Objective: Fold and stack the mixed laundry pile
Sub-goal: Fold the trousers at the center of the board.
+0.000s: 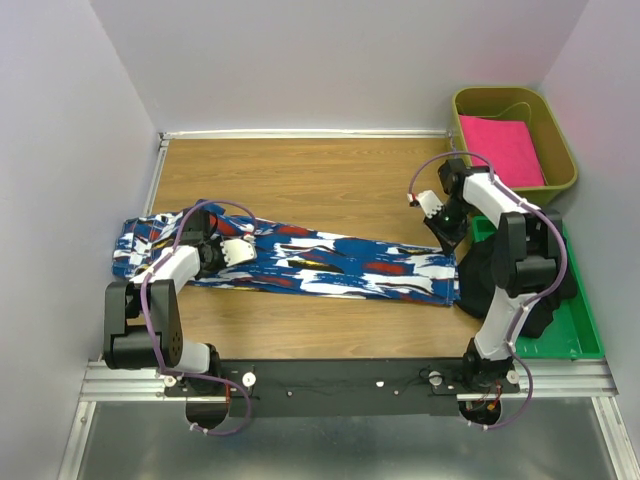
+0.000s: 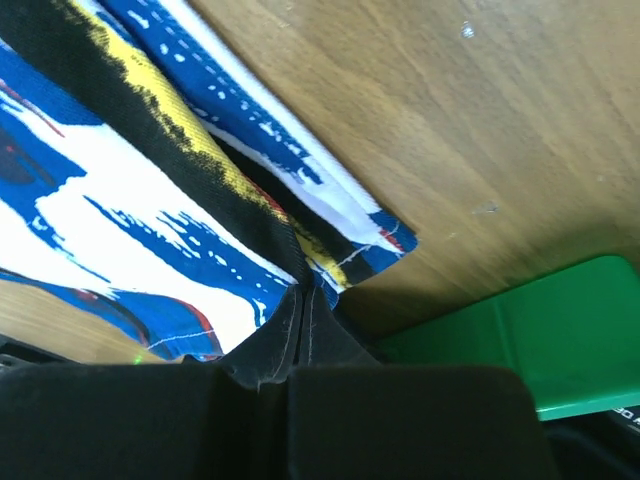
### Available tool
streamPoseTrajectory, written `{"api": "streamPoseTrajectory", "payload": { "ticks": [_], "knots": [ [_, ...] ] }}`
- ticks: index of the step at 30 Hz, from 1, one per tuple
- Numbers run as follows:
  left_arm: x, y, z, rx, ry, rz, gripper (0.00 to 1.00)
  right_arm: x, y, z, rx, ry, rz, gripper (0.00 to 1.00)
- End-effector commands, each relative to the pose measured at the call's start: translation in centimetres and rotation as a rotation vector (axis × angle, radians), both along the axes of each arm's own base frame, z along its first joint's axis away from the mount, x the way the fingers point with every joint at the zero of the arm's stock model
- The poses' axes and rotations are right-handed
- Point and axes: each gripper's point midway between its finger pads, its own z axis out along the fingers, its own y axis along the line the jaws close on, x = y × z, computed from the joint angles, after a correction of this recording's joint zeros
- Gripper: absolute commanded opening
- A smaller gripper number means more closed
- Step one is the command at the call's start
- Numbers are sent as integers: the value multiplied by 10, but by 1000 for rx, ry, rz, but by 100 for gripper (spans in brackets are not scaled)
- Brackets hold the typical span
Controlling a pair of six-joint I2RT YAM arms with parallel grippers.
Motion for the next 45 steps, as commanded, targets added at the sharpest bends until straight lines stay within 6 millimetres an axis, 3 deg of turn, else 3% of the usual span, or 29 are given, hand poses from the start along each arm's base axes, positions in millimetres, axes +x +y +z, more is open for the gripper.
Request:
{"api": "streamPoseTrajectory", "payload": {
  "ticks": [1, 5, 11, 21, 25, 28, 32, 37, 38, 39, 42, 45],
  "knots": [
    [-10, 5, -16, 5, 61, 11, 38, 11, -13, -8, -65, -7, 17, 1],
    [-11, 6, -17, 6, 64, 14, 38, 24, -15, -17, -86, -22, 14, 1],
    [-14, 7, -19, 13, 73, 14, 38, 44, -21, -10, -124, -63, 28, 1],
    [-12, 5, -20, 4, 78, 14, 38, 51, -21, 11, -120, -62, 49, 1],
    [-10, 4, -21, -3, 79, 14, 38, 51, -25, -1, -147, -57, 50, 2],
    [-11, 4, -20, -5, 79, 17, 38, 62, -26, -9, -160, -95, 25, 11],
    [-12, 5, -20, 0, 76, 17, 38, 77, -20, -2, -131, -173, -20, 20],
    [-10, 3, -21, -12, 77, 20, 39, 87, -20, 15, -126, -254, -27, 21],
    [-9, 3, -21, -15, 79, 21, 39, 85, -20, 15, -125, -246, -29, 45],
    [-9, 2, -21, -19, 79, 21, 39, 84, -19, 17, -125, -239, -28, 53],
    [-8, 2, -20, -17, 76, 21, 39, 74, -15, 31, -96, -233, -13, 55],
    [-10, 2, -21, -19, 80, 21, 39, 44, 1, 54, 12, -220, 55, 54]
  ]
}}
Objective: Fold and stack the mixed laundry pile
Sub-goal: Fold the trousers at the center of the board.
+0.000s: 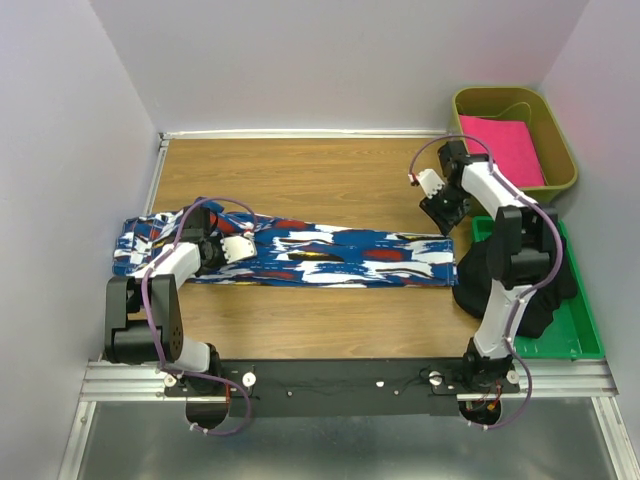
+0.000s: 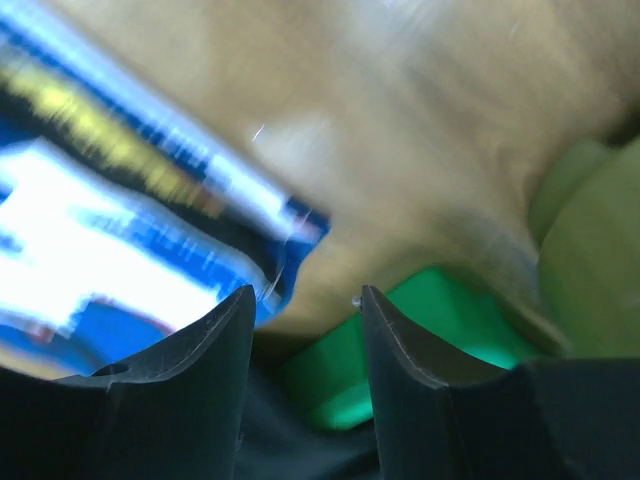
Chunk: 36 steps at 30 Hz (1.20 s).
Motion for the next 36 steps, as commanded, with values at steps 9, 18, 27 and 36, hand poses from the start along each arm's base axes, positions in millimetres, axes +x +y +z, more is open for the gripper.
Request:
{"api": "streamPoseTrajectory", "payload": {
  "ticks": [9, 18, 27, 36],
  "knots": [
    [-20, 0, -23, -31, 103, 23, 39, -145, 30, -1, 65, 121, 262, 57],
    [-19, 1, -21, -25, 100, 29, 40, -130, 33, -16, -35, 36, 308, 62],
    [-19, 2, -22, -22, 99, 27, 40, -129, 19, -21, -161, -8, 386, 42],
    [-17, 3, -21, -17, 93, 27, 39, -97, 13, 15, -245, -153, 417, 1]
  ]
}}
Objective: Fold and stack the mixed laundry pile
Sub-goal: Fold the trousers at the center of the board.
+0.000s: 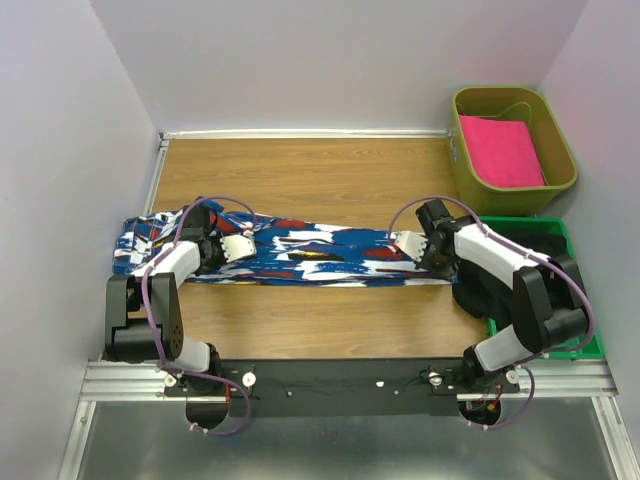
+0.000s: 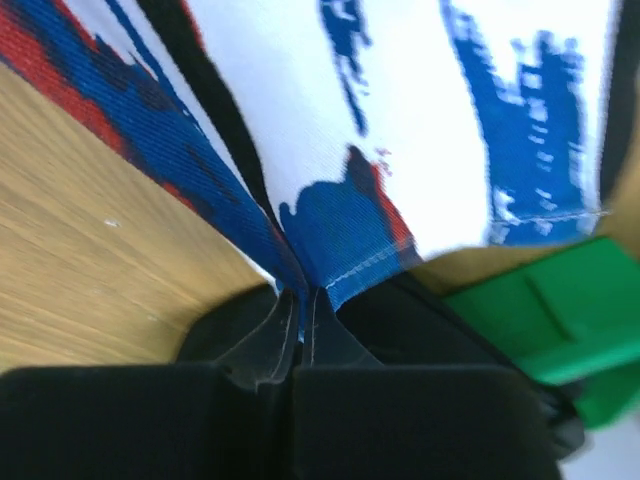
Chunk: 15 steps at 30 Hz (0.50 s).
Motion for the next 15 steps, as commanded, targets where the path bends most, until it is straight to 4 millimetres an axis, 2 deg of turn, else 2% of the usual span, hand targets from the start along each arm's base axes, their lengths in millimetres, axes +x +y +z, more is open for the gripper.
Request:
{"api": "streamPoseTrajectory", "payload": {
  "ticks": [1, 4, 6, 11, 15],
  "knots": [
    [-20, 2, -22, -11, 91, 16, 39, 43, -5, 49, -54, -198, 34, 1],
    [-20, 2, -21, -11, 93, 15, 39, 44, -5, 64, -56, -214, 48, 1],
    [-20, 0, -18, -19, 88, 11, 39, 36, -9, 60, -68, -197, 68, 1],
    [-18, -16, -2, -101, 80, -34, 40, 10, -18, 17, -98, -118, 89, 1],
    [-18, -32, 24, -167, 50, -94, 42, 10, -18, 3, -104, -99, 88, 1]
  ]
}}
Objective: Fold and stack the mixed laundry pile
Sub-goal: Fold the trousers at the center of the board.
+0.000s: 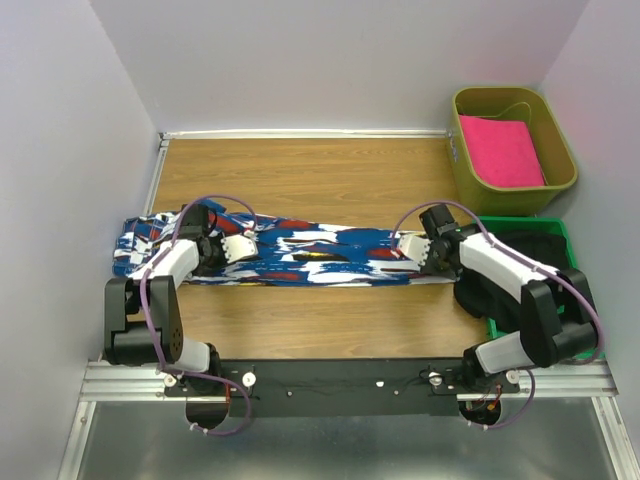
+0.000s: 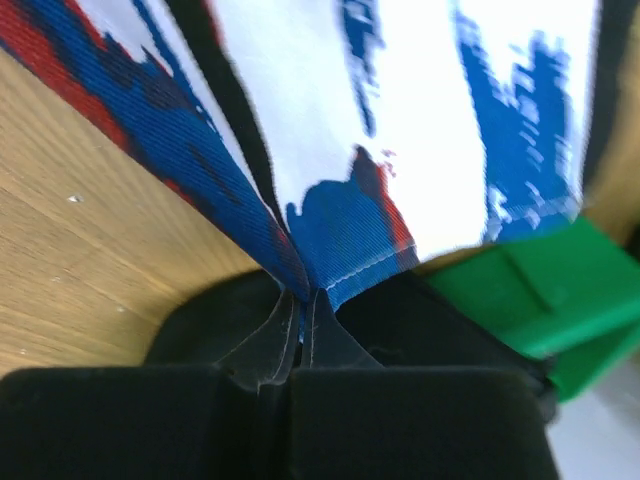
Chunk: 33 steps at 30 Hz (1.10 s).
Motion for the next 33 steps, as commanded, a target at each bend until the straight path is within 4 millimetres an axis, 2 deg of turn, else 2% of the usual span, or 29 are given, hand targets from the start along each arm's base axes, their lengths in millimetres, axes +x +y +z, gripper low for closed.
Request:
{"api": "streamPoseTrajectory", "payload": {
  "ticks": [1, 2, 3, 4, 5, 6, 7, 8, 9, 11, 12, 14, 15, 16, 17, 18, 19, 22, 23, 29, 33],
  "knots": [
    [-10, -25, 30, -130, 16, -76, 43, 0, -8, -16, -52, 23, 18, 3],
    [-8, -35, 37, -170, 8, -95, 44, -2, -6, -17, -47, 43, 14, 13],
    [-6, -40, 45, -199, 0, -93, 45, -2, -4, -16, -32, 51, -6, 18],
    [-6, -46, 52, -227, 5, -96, 46, 5, 6, -9, 13, 43, -8, 27],
    [5, -59, 68, -265, -30, -123, 48, 2, 9, -5, 33, 65, -19, 46],
    [10, -67, 73, -283, -38, -128, 49, 2, 14, 0, 65, 68, -45, 52],
    [19, -72, 85, -306, -61, -111, 50, 11, 25, 12, 121, 49, -51, 55],
    [22, -86, 89, -323, -67, -133, 50, 7, 29, 18, 142, 67, -66, 57],
    [25, -104, 90, -341, -62, -163, 50, 7, 32, 23, 176, 64, -101, 58],
    [40, -124, 103, -397, -94, -160, 50, 12, 40, 38, 239, 60, -131, 61],
    [45, -140, 98, -412, -78, -174, 50, 14, 42, 40, 279, 62, -170, 62],
    [65, -156, 105, -436, -116, -152, 50, 23, 41, 44, 302, 44, -210, 61],
    [70, -163, 96, -437, -99, -139, 50, 27, 35, 41, 306, 49, -259, 60],
    [79, -178, 97, -443, -122, -157, 50, 31, 32, 38, 303, 50, -287, 59],
    [87, -180, 97, -439, -134, -127, 50, 36, 28, 36, 298, 44, -312, 58],
    [91, -184, 84, -430, -107, -116, 50, 45, 21, 38, 300, 27, -362, 57],
    [96, -187, 80, -429, -108, -110, 50, 49, 16, 28, 288, 51, -395, 56],
    [111, -186, 68, -413, -110, -72, 50, 65, -4, 21, 258, 26, -467, 54],
    [113, -184, 65, -401, -112, -66, 50, 70, -7, 13, 249, 29, -469, 54],
    [110, -182, 44, -371, -63, -75, 49, 94, -18, 4, 201, -8, -435, 54],
    [105, -181, 33, -359, -35, -81, 49, 103, -23, -6, 176, 2, -418, 55]
  ]
}}
